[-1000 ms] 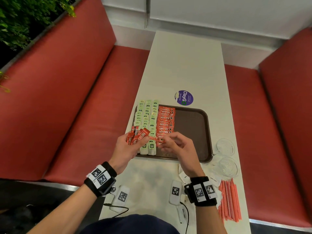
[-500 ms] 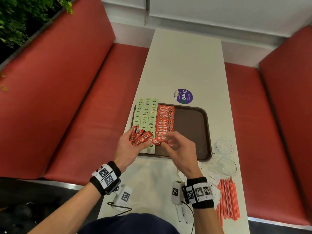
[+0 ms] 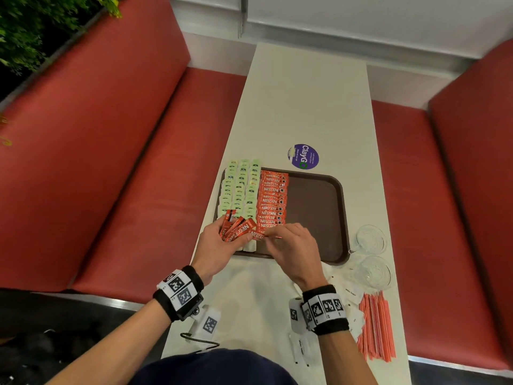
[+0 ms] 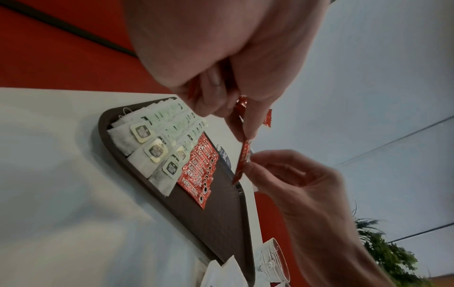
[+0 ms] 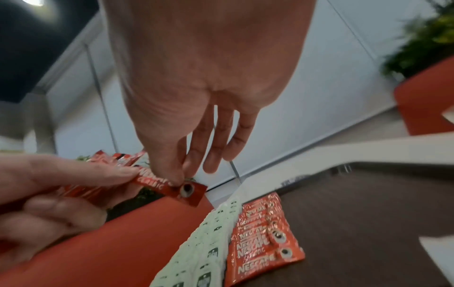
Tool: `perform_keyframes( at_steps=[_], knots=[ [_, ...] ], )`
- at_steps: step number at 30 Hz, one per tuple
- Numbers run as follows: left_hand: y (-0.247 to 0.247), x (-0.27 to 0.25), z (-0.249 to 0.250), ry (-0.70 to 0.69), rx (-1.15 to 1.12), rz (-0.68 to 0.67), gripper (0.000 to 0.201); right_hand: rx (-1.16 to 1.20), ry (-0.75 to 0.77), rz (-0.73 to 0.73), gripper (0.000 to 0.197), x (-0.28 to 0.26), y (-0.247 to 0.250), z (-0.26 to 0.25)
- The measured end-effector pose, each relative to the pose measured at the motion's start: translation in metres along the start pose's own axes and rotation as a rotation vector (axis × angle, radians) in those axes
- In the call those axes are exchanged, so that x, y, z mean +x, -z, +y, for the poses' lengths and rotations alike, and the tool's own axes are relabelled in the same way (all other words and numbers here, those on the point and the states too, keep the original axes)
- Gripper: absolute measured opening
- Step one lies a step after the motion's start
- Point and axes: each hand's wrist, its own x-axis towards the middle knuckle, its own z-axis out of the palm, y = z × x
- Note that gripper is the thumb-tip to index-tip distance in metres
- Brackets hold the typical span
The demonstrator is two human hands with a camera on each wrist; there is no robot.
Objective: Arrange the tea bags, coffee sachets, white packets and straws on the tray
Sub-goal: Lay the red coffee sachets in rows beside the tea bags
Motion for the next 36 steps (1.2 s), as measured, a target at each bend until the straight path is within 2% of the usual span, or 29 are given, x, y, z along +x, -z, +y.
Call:
perform_keyframes(
  at_steps=[3, 6, 9, 13, 19, 21, 30, 36],
  knots=[
    [-0.005, 0.003, 0.001, -0.002, -0.001, 0.016, 0.05, 0.276, -0.064, -0.043, 0.021, 0.009, -0.001, 0.008],
    [-0.006, 0.009, 0.003, -0.025, 0.013, 0.03, 0.047, 0.323, -0.084, -0.081, 0.019, 0.017, 0.002, 0.011],
    [-0.002, 0.011, 0.002, -0.025, 0.01, 0.036, 0.045, 0.253, -0.103, -0.105, 0.017, 0.023, 0.004, 0.021],
    [0.003, 0.01, 0.004, 0.014, -0.065, 0.078, 0.029, 0.137, -0.202, -0.148, 0.017, 0.031, -0.006, 0.05],
    [0.006, 0.005, 0.005, 0.133, -0.194, 0.036, 0.038, -0.064, -0.238, -0.363, 0.003, 0.031, -0.033, 0.061],
    [0.008, 0.005, 0.004, 0.149, -0.208, 0.024, 0.037, -0.111, -0.251, -0.404, 0.007, 0.031, -0.042, 0.06],
    [0.022, 0.005, -0.017, 0.116, -0.118, 0.006, 0.031, -0.264, -0.259, -0.28, 0.011, 0.034, -0.062, 0.062],
    [0.025, 0.006, -0.02, 0.141, -0.098, 0.011, 0.025, -0.263, -0.288, -0.276, 0.008, 0.029, -0.063, 0.065]
  ],
)
